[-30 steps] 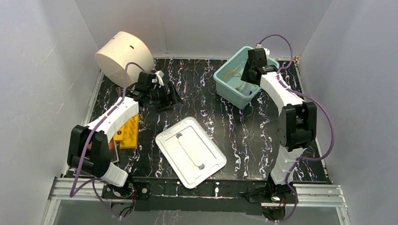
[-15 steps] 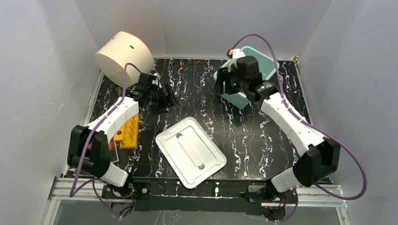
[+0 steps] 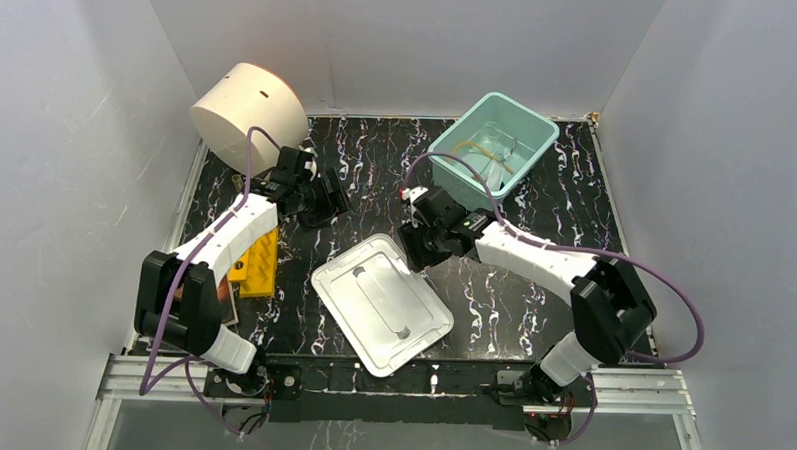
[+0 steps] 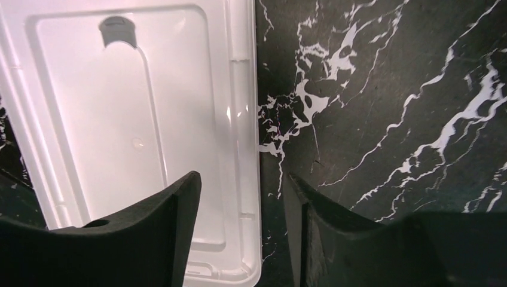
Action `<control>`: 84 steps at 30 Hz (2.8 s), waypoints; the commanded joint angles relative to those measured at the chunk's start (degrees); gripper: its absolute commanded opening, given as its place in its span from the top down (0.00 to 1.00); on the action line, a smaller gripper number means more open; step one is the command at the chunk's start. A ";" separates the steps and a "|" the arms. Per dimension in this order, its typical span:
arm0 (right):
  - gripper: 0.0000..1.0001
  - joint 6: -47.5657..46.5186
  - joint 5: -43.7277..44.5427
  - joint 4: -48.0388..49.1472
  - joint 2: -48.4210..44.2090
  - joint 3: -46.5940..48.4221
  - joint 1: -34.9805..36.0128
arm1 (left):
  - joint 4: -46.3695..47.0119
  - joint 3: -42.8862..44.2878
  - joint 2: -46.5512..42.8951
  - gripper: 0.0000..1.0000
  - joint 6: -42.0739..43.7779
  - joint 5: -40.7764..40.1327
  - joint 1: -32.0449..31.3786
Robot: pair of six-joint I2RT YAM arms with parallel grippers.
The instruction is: Organize the chemistry lab equipment
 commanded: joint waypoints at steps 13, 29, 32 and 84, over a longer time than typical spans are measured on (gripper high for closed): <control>0.63 0.10 -2.34 4.32 8.67 -3.84 0.85 | -1.62 -0.14 -3.65 0.28 -1.06 0.40 0.18; 1.00 -0.85 7.09 5.23 6.48 -3.02 0.85 | -2.09 1.05 -4.82 0.29 -4.17 0.08 0.20; 1.00 -0.43 10.22 6.64 2.76 -2.12 0.79 | -4.71 4.52 -5.66 0.28 -5.90 -5.49 0.18; 0.77 8.15 -34.92 16.85 0.67 7.43 -23.68 | 0.52 6.08 -10.96 1.00 0.50 29.22 10.68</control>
